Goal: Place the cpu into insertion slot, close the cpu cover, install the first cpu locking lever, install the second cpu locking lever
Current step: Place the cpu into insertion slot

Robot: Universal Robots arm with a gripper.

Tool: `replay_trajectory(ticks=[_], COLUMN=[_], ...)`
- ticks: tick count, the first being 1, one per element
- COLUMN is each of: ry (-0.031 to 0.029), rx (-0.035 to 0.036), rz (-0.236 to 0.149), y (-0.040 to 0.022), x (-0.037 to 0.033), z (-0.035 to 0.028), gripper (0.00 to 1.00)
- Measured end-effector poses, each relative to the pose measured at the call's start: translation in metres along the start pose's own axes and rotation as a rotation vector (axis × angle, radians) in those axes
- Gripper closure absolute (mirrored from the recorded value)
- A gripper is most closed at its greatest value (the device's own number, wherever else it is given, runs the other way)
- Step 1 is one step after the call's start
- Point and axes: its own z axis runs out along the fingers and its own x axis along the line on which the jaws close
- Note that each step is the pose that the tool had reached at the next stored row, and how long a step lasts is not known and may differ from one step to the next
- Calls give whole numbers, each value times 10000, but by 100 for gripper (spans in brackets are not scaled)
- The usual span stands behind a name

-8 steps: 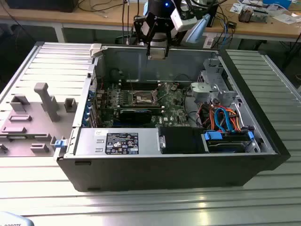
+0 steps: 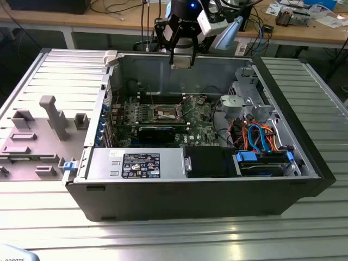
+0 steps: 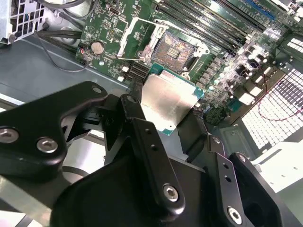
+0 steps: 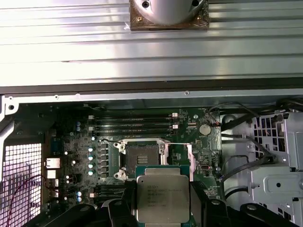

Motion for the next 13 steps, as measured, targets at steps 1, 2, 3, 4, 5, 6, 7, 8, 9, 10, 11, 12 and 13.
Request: replay_trajectory(ticks=[1,2,3,4,5,6,7,8,9,10,11,12,13], ry=[0,0,-1,-3,-3,-4,-4,-4,-4,-3,-4,-4,-5], rx=[0,0,0,0,-1,0,0,0,-1,-1,0,-1,0], rz=[4,10,15,34,41,41,41,42,43,44,45,49,53], y=[0,0,0,0,0,0,0,0,0,0,0,-1,-1], x=[0,0,0,0,1,1,1,1,1,1,1,2,3], z=[0,0,0,0,2,2,2,3,3,3,4,5,5], gripper=[46,46,46,46,46,46,46,46,46,46,46,46,46])
